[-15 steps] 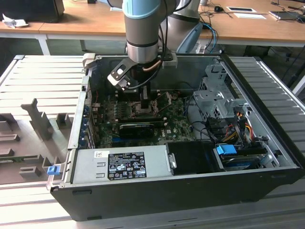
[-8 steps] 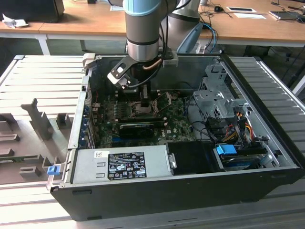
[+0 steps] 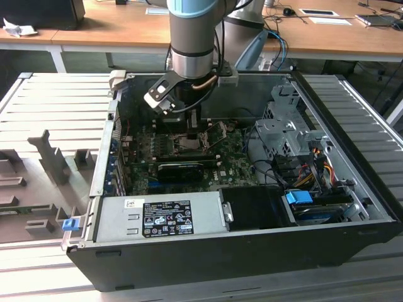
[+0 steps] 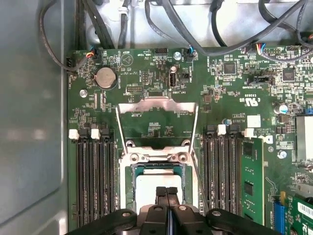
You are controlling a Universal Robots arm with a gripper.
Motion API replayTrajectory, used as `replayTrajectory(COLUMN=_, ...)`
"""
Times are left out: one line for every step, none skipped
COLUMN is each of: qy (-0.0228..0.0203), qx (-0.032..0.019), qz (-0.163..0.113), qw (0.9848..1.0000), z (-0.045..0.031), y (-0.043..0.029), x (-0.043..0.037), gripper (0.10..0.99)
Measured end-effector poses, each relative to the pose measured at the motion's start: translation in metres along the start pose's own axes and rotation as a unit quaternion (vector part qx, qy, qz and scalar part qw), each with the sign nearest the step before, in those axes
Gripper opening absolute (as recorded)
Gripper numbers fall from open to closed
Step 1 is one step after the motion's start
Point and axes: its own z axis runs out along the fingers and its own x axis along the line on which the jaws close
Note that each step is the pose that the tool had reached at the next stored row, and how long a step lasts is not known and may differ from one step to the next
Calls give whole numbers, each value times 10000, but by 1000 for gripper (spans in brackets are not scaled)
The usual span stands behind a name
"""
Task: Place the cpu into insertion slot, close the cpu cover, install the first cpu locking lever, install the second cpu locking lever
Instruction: 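Close the cpu cover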
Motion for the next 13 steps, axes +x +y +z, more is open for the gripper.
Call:
replayTrajectory(qy=0, qx=2, qz=11, qw=10000, z=1, y=26, x=0, gripper=106)
replayTrajectory(qy=1, qx=3, qz=11, qw=10000, z=2, y=37, x=-6, gripper=106)
replayTrajectory(qy=10, qx=6, qz=12, qw=10000, z=2, y=54, x=-15, gripper=106)
replayTrajectory(qy=13, qx=10, qz=13, qw=10000, z=3, y=77, x=-16, gripper=106)
replayTrajectory(qy=13, qx=11, qz=12, qw=10000, z=2, y=83, x=-16, gripper=106)
replayTrajectory(qy=12, qx=12, qz=13, qw=10000, z=-3, y=83, x=-16, gripper=106)
replayTrajectory(qy=12, qx=12, qz=13, qw=10000, z=-9, y=83, x=-16, gripper=106)
replayTrajectory(qy=13, qx=11, qz=12, qw=10000, z=-36, y=84, x=-15, gripper=106)
replayTrajectory(qy=13, qx=11, qz=12, qw=10000, z=-86, y=86, x=-14, gripper=106)
replayTrajectory(qy=13, qx=11, qz=12, qw=10000, z=-129, y=88, x=-13, gripper=106)
replayTrajectory(qy=13, qx=11, qz=12, qw=10000, z=-143, y=89, x=-13, gripper=106)
replayTrajectory(qy=13, qx=11, qz=13, qw=10000, z=-160, y=89, x=-12, gripper=106)
replayTrajectory(qy=13, qx=11, qz=12, qw=10000, z=-171, y=90, x=-12, gripper=106)
